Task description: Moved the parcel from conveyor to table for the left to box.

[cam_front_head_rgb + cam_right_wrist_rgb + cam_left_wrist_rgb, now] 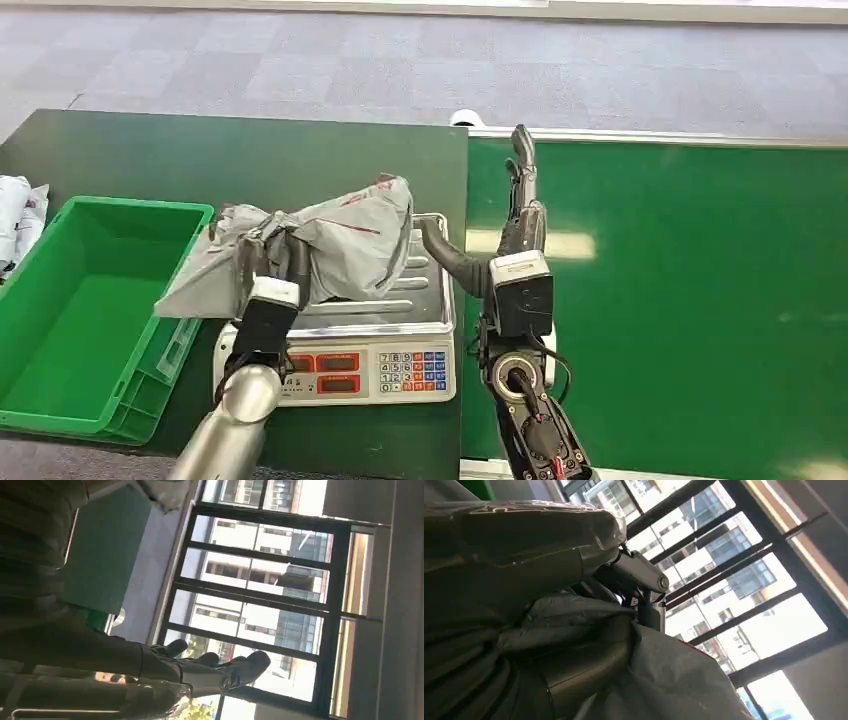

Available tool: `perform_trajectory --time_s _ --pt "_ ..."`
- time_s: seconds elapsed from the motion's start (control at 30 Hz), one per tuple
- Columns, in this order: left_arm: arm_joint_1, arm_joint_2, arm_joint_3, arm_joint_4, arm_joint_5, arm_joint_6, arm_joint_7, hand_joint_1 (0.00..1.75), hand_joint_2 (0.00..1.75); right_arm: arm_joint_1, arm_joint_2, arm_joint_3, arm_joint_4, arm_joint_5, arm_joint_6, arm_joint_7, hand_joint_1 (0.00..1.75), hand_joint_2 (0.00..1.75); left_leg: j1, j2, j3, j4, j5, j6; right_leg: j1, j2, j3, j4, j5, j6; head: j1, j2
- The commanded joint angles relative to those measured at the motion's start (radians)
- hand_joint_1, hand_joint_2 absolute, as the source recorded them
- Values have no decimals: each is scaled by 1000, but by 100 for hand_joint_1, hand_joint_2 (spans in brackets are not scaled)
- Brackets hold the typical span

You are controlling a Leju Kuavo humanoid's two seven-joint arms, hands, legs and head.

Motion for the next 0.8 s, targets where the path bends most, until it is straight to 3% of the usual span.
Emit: perform_trajectory --time_s 0.03,0.17,0.37,0.47,0.6,0.7,0.8 --pt "49 72 85 -165 0 56 -11 175 175 -3 -37 -14 50 -1 -4 -11 0 175 0 3 3 -2 0 2 1 2 2 -2 1 -2 0 0" --pt "75 70 154 -195 8 129 -21 175 175 4 -38 -19 48 2 -6 -11 0 175 0 1 2 -1 0 1 0 0 2 -1 0 -2 0 0" --pt "140 45 425 -186 72 123 -6 175 175 7 -35 -27 36 17 -2 8 0 175 0 4 4 -2 0 1 0 3 2 -2 1 -2 0 0" --pt "140 45 425 -186 72 123 -6 175 175 7 -35 -27 36 17 -2 8 0 175 0 4 5 -3 0 2 1 3 3 -3 1 -4 0 0" --pt "148 -32 629 -127 -114 135 78 175 175 -5 -25 -24 53 30 8 25 0 175 0 2 2 -1 0 1 1 1 1 -1 0 -1 0 0" --pt "161 -17 674 -70 -72 135 101 175 175 -7 -23 -15 66 42 9 34 0 175 0 5 4 -3 0 1 0 4 2 -2 0 -2 0 0" --pt "158 -41 710 -75 -62 135 73 175 175 -4 -26 -10 74 46 10 36 0 175 0 3 4 -3 0 1 0 2 2 -1 0 -2 0 0"
